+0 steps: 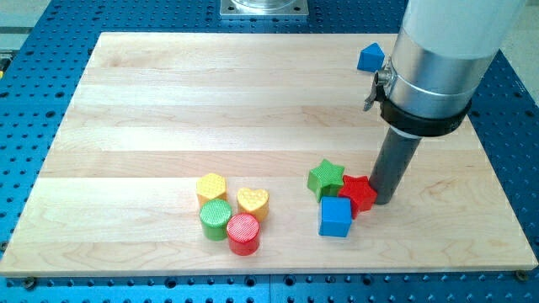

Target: Place the green star to the left of the triangle

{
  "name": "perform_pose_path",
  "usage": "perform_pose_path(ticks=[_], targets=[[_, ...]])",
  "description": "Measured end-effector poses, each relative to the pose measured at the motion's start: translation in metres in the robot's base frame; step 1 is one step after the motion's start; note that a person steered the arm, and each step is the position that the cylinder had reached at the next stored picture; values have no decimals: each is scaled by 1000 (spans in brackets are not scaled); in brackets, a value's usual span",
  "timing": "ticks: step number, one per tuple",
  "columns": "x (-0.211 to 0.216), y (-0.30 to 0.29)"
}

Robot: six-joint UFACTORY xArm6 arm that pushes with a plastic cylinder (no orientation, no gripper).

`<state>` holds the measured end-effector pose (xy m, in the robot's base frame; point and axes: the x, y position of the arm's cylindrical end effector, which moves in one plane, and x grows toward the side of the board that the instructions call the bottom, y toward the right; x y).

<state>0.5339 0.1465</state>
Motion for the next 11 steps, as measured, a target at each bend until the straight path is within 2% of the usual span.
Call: perform_pose_path(ticks=[1,2,4,5,6,7,8,9,10,11], targets=[[40,33],[65,-8],[-26,-95],[-38,-98],[-90,-101],[-179,-107],[-196,-138],[-172,-162],[-199,-187],[-234,-152]])
